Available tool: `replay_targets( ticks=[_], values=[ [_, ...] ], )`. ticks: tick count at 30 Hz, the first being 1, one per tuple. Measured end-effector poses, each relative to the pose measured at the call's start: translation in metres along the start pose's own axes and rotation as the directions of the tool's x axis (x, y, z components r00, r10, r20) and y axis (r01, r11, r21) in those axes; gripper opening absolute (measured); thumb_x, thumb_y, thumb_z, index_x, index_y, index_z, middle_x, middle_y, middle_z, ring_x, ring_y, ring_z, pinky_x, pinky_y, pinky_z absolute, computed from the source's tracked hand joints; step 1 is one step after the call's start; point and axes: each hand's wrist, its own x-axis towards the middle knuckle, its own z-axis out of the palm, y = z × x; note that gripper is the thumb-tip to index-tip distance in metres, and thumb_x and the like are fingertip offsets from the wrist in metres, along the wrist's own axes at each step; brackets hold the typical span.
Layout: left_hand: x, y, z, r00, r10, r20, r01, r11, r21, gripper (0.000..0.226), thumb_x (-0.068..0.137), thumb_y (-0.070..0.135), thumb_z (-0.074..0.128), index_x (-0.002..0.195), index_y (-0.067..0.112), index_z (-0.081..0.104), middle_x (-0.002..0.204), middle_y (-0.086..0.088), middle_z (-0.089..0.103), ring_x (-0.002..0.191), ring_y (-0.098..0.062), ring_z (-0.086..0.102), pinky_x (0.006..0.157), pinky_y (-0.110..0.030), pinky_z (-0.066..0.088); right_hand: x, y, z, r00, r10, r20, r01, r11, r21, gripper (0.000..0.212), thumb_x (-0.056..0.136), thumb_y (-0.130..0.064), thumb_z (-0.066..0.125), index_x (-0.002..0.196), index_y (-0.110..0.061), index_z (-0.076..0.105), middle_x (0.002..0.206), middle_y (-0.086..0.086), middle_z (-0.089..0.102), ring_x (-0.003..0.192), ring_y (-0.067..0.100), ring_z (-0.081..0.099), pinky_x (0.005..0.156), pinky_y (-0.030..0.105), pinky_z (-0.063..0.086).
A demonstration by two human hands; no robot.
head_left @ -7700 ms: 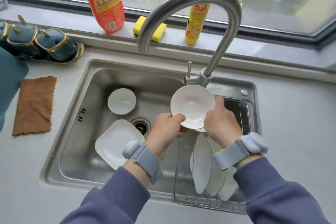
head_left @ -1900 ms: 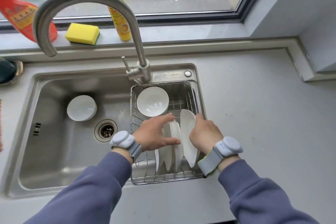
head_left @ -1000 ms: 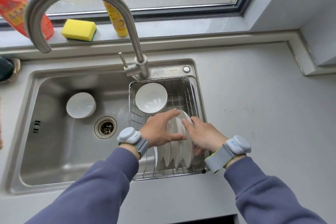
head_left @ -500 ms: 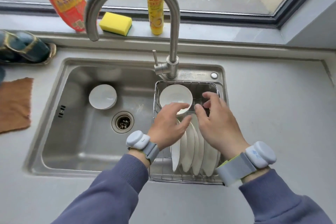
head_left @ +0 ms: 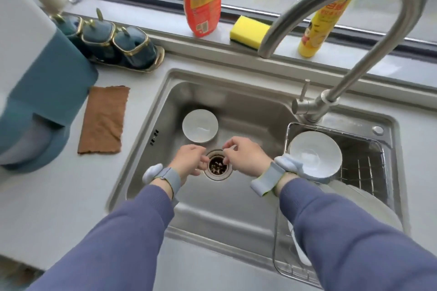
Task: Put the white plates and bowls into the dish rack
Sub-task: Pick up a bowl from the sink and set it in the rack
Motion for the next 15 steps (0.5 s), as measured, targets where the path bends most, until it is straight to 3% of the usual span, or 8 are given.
replay_targets(
  ticks=[3,5,8,11,15],
  values=[
    [0.017,-0.013,-0.008,0.999,-0.031,-0.014,0.033,0.996,0.087,0.029,0.103,0.027,0.045,0.12,0.007,0.059,0.09,-0.01,0.065,0.058,-0.02,0.053,0.051,-0.025,0.037,0.035,0.001,0.019,0.994,0.111,0.018,-0.112,0.989,0.096,0.015,0.092,-0.021,0.046,0.1,-0.021,0.058,0.081,0.0,0.077,0.059,0.015,0.061,0.054,0.026,0.047],
    [0.031,-0.02,-0.013,0.998,-0.057,0.001,0.056,0.99,0.131,0.031,0.104,0.033,0.043,0.115,0.008,0.058,0.09,-0.011,0.066,0.06,-0.022,0.055,0.052,-0.026,0.039,0.057,0.005,0.033,0.984,0.179,0.02,-0.18,0.975,0.127,0.014,0.092,-0.021,0.045,0.102,-0.02,0.055,0.08,0.002,0.076,0.057,0.018,0.062,0.05,0.025,0.044],
    [0.06,-0.023,-0.012,0.997,-0.081,0.01,0.077,0.979,0.189,0.039,0.102,0.042,0.04,0.096,0.009,0.06,0.099,-0.017,0.075,0.069,-0.028,0.064,0.062,-0.033,0.049,0.085,0.016,0.054,0.975,0.221,-0.015,-0.217,0.967,0.133,0.022,0.09,-0.024,0.044,0.107,-0.019,0.056,0.073,0.001,0.076,0.058,0.022,0.065,0.055,0.03,0.046],
    [0.073,-0.014,-0.005,0.993,-0.117,0.019,0.114,0.989,0.098,0.039,0.103,0.044,0.037,0.106,0.008,0.051,0.096,-0.015,0.073,0.069,-0.03,0.068,0.054,-0.029,0.048,0.098,0.021,0.063,0.972,0.236,-0.015,-0.232,0.964,0.127,0.024,0.095,-0.028,0.042,0.109,-0.015,0.057,0.074,0.003,0.075,0.058,0.024,0.066,0.056,0.031,0.049],
    [0.107,-0.006,-0.002,0.97,-0.241,0.028,0.242,0.968,-0.072,0.035,0.102,0.045,0.04,0.115,0.013,0.047,0.092,-0.012,0.07,0.063,-0.027,0.066,0.055,-0.03,0.048,0.13,0.024,0.069,0.97,0.244,0.004,-0.244,0.964,0.106,0.042,0.103,-0.042,0.031,0.091,-0.013,0.059,0.075,0.006,0.076,0.074,0.032,0.072,0.083,0.038,0.056]
  ],
)
